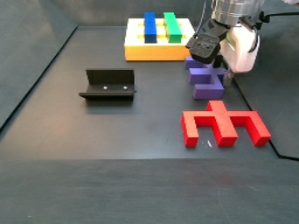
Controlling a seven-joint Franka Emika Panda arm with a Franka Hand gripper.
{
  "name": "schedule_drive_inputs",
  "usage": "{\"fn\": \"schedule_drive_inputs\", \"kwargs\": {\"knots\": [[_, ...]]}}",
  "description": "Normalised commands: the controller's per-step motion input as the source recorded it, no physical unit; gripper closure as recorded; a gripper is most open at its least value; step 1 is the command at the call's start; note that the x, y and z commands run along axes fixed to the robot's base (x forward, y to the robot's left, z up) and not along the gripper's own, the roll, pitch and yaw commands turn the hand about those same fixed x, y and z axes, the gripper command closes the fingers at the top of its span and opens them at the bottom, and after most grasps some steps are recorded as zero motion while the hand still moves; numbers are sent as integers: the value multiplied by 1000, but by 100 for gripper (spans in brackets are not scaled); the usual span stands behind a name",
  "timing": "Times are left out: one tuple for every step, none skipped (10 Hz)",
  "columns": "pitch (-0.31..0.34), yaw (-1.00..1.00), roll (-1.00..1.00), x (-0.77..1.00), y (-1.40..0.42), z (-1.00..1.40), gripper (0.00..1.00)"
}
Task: Pick up the purple object. Move up. Place the purple object on the fixture. Regrasp the purple object. Move to above the board. Insert the purple object.
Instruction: Pick up the purple object.
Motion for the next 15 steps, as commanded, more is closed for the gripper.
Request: {"fn": "schedule_drive_inputs", "kwargs": {"knots": [[0, 0, 0, 0, 0, 0, 100], [0, 0, 0, 0, 0, 0, 100], [0, 0, 0, 0, 0, 0, 100], [0, 0, 0, 0, 0, 0, 100], [0, 0, 0, 0, 0, 0, 100], [0, 0, 0, 0, 0, 0, 100], [0, 0, 0, 0, 0, 0, 100], [0, 0, 0, 0, 0, 0, 100], [0, 0, 0, 0, 0, 0, 100], [0, 0, 0, 0, 0, 0, 100], [0, 0, 0, 0, 0, 0, 100], [0, 0, 0, 0, 0, 0, 100], [0, 0, 0, 0, 0, 0, 100], [0, 0, 0, 0, 0, 0, 100], [0, 0, 0, 0, 0, 0, 100]]}}
